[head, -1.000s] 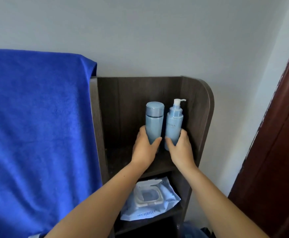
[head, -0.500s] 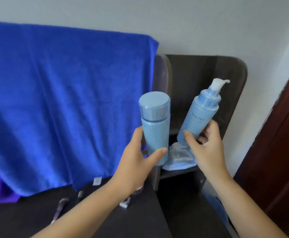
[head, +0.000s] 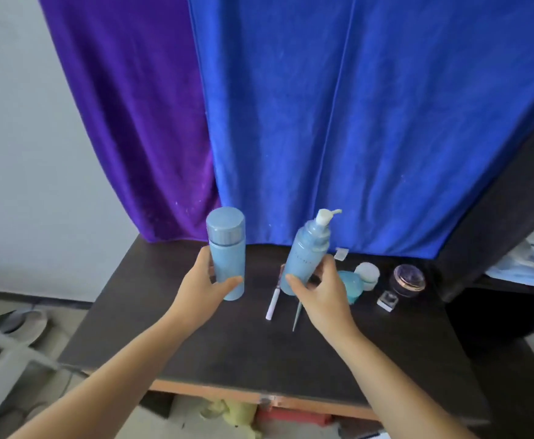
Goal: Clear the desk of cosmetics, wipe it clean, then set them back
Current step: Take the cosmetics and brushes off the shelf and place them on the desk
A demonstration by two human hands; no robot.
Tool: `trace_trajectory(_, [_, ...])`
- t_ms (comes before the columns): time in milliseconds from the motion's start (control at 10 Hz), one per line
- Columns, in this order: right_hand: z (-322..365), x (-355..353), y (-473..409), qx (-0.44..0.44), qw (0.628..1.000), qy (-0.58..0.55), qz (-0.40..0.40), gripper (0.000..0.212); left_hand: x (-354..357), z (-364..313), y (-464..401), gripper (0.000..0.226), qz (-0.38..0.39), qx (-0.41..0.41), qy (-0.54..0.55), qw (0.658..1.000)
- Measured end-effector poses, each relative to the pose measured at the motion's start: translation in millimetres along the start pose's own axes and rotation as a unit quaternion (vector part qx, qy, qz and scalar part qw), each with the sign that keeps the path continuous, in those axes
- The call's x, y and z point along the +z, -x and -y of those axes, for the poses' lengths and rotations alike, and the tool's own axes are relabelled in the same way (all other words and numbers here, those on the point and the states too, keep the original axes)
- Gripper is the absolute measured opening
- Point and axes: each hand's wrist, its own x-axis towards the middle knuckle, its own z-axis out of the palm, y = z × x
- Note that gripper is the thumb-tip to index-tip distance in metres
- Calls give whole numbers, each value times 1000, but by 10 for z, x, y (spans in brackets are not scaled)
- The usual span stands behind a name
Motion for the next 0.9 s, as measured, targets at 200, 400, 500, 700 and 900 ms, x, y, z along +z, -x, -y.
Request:
trace_trajectory(200, [-421,729,-460,54,995,72,38,38,-60,528,-537,58,1,-81,-19,997])
trace_trajectory(400, [-852,1183,-1011,61,992,106,26,40,37,905,-1211,52,5,-121,-57,991])
trace_trajectory(500, [-985,1276,-1151,68,991,115,15,40,73,1050,-1390,50,10,-132,-64,989])
trace_trajectory(700, [-1050,1333,-1203,48,992,121,8,43,85,1163,-1479,55,6,-124,-71,990])
trace_trajectory(900, [-958,1194,-1057,29,990,132,40,79,-48,1159,-1367,94,48,-87,-46,994])
